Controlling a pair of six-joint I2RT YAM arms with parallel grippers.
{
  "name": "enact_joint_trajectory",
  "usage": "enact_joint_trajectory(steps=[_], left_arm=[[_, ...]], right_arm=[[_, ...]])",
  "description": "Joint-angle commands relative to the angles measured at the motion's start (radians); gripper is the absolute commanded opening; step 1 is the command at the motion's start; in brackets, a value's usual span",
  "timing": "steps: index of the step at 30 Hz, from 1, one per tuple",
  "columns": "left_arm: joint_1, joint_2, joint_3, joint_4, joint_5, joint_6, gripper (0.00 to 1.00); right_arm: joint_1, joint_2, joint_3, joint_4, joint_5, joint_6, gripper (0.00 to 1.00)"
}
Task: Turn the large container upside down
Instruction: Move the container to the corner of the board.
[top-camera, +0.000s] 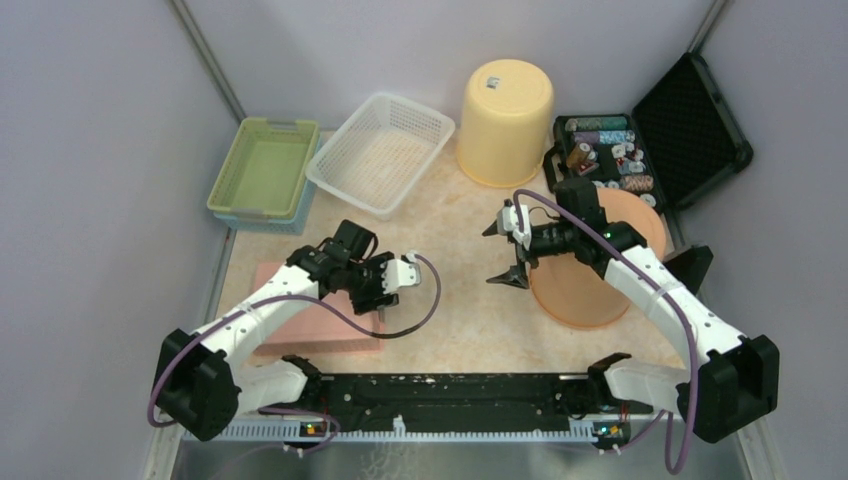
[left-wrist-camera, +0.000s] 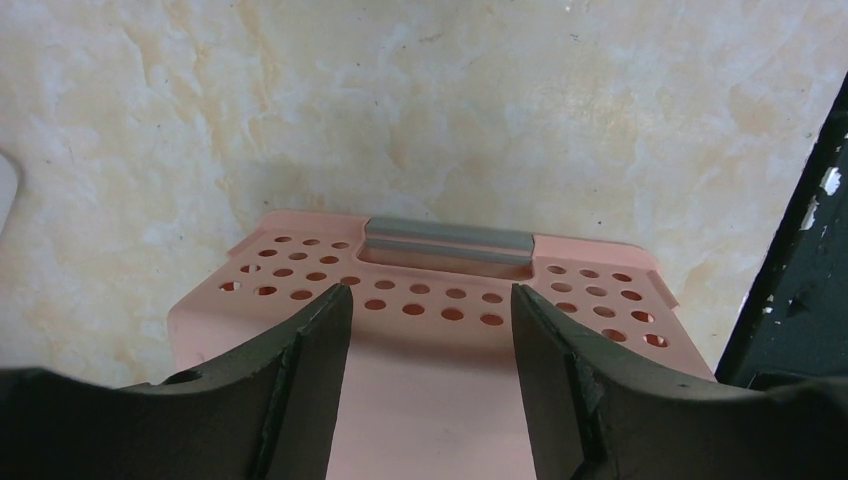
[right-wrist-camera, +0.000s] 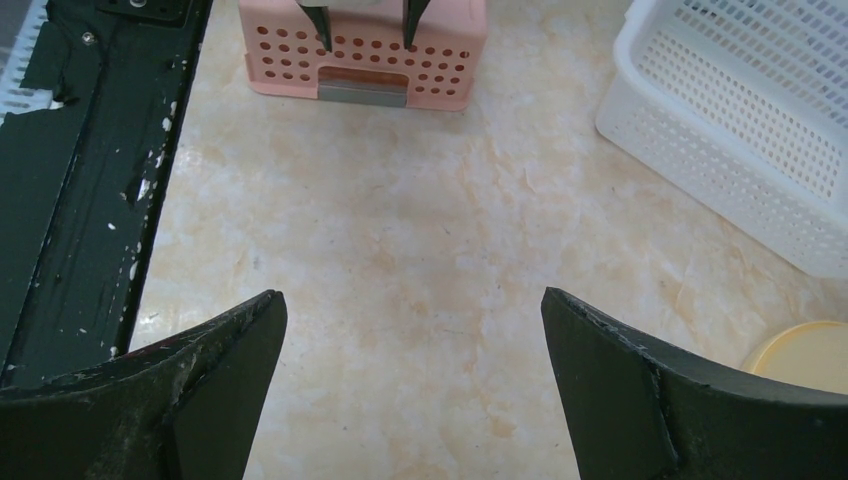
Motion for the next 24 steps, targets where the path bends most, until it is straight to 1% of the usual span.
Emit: enact_joint_trajectory(steps=[1,6,11,13,20,24], left_arm=[[0.004,-0.011,0.011,-0.052,-0.035,0.030,0.65],[0.004,-0.024,0.004,-0.112,-0.025,0.051,0.64],[0.007,-0.059,-0.004,-0.143,-0.079,0.071,0.59],[0.014,-0.075,-0.009,-0.152,-0.092,0.084,0.59],[0.052,-0.097,-0.024,-0.173,-0.134,0.135,0.56],[0.095,-0.101,-0.028,-0.190,-0.133,0.178,0.55]], right_arm=[[-0.008,-0.038,-0.008,0.033,-0.043,-0.015,0.99],[-0.008,-0.042,-0.013,0.038,-0.043,-0.014,0.99],[-0.008,-0.045,-0.015,0.038,-0.042,-0.014,0.99],[-0.008,-0.046,-0.017,0.038,-0.042,-0.014,0.99],[-0.008,-0.055,-0.018,0.038,-0.043,-0.013,0.99],[-0.008,-0.059,-0.019,0.038,-0.046,-0.012,0.99]])
